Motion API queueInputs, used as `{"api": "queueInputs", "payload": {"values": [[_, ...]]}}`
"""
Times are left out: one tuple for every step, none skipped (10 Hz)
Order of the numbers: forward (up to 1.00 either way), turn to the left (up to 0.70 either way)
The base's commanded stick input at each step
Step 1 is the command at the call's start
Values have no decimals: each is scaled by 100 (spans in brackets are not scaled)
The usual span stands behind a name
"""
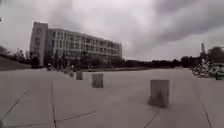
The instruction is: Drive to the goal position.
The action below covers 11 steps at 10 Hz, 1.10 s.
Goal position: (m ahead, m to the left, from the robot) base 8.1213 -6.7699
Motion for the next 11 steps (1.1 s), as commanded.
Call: {"api": "queueInputs", "payload": {"values": [[50, 0], [50, 0], [50, 0], [50, 0], [50, 0], [50, 0], [50, 0], [50, 0], [50, 0], [50, 0], [50, 0]]}}
